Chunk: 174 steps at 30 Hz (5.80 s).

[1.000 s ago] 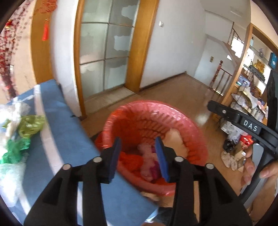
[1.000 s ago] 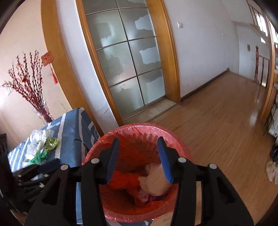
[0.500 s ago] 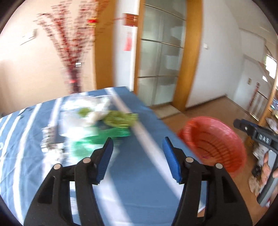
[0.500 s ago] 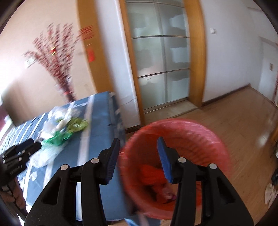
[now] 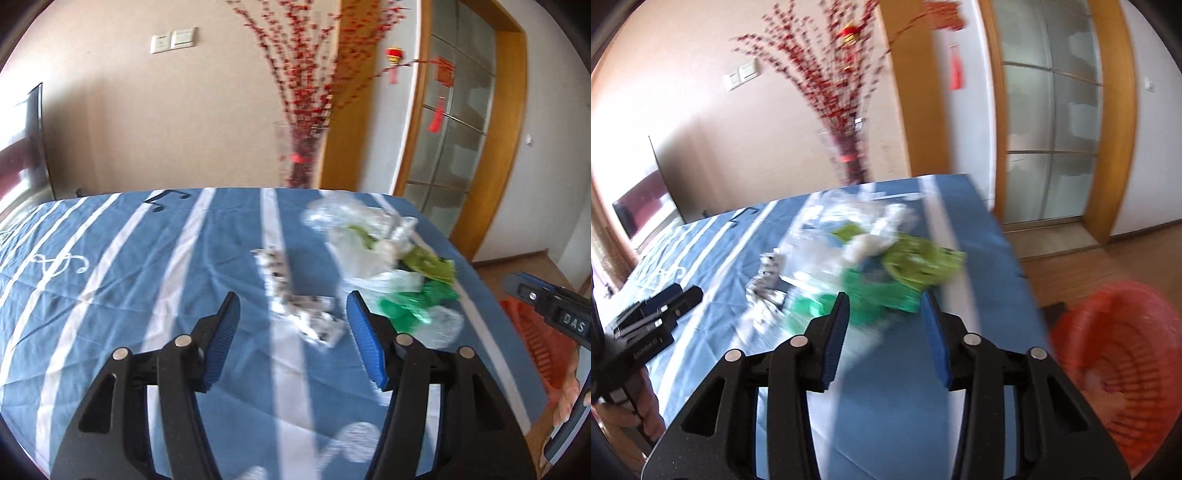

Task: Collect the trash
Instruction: 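Return to the table and grasp the clear plastic bag with the right gripper, then grasp the black-and-white patterned bag with the left gripper while the right gripper holds the clear bag, then carry the patterned bag and clear bag over the basket with both grippers, then open both grippers to drop the two bags into the basket, then return to the table and grasp the green bag with the right gripper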

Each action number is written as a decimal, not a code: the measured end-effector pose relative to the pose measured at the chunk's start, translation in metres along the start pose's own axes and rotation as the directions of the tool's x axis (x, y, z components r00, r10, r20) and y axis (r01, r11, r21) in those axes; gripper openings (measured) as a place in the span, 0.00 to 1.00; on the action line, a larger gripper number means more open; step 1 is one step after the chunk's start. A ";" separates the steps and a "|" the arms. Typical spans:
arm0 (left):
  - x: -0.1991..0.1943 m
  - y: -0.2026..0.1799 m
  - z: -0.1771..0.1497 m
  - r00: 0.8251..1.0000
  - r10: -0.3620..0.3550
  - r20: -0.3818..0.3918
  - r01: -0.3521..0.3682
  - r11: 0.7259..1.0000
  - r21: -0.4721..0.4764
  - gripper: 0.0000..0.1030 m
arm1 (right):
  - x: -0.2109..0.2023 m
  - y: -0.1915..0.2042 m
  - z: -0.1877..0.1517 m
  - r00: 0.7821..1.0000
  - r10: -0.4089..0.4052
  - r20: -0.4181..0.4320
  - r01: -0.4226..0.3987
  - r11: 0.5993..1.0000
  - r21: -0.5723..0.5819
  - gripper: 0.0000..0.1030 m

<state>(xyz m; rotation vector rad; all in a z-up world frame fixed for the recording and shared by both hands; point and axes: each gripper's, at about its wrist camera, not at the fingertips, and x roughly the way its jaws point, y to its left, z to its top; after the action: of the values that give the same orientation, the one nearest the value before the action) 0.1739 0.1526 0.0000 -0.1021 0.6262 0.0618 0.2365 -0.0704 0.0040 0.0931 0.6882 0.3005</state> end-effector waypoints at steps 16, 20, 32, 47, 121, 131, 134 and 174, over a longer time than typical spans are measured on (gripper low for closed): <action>0.053 0.036 0.011 0.998 0.047 -0.044 -0.049 0.997 -0.055 0.58 | 0.152 0.042 0.037 0.973 -0.054 -0.223 0.058 0.998 0.011 0.29; 0.064 0.034 0.011 0.997 0.039 -0.062 -0.042 0.997 -0.061 0.58 | 0.163 0.048 0.035 0.971 -0.064 -0.231 0.059 0.998 -0.027 0.22; 0.080 0.023 0.005 0.994 0.000 -0.107 -0.008 0.997 -0.075 0.58 | 0.133 0.043 0.035 0.995 0.013 -0.095 -0.019 0.998 -0.061 0.03; 0.115 0.001 0.005 0.972 -0.010 -0.233 -0.011 0.996 -0.089 0.56 | 0.060 0.019 0.044 0.995 -0.022 0.097 0.027 0.998 -0.053 0.03; 0.034 -0.371 -0.042 0.753 -0.559 -0.348 0.649 0.720 0.246 0.15 | -0.137 -0.246 -0.058 0.900 -0.418 0.120 0.361 0.872 0.331 0.03; 0.049 -0.371 -0.049 0.767 -0.524 -0.369 0.623 0.745 0.237 0.34 | -0.139 -0.259 -0.066 0.901 -0.419 0.108 0.354 0.857 0.376 0.34; 0.050 -0.364 -0.050 0.777 -0.514 -0.365 0.610 0.759 0.230 0.34 | -0.141 -0.260 -0.068 0.899 -0.426 0.104 0.361 0.852 0.379 0.34; 0.028 -0.008 0.002 0.998 -0.038 -0.040 0.037 0.999 -0.028 0.47 | 0.080 0.018 0.000 0.993 -0.062 -0.098 0.061 0.998 -0.014 0.34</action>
<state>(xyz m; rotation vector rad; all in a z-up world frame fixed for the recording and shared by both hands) 0.1988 0.1460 -0.0144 -0.1416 0.6641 0.0317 0.2905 -0.0286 -0.0416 0.0469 0.7861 0.2507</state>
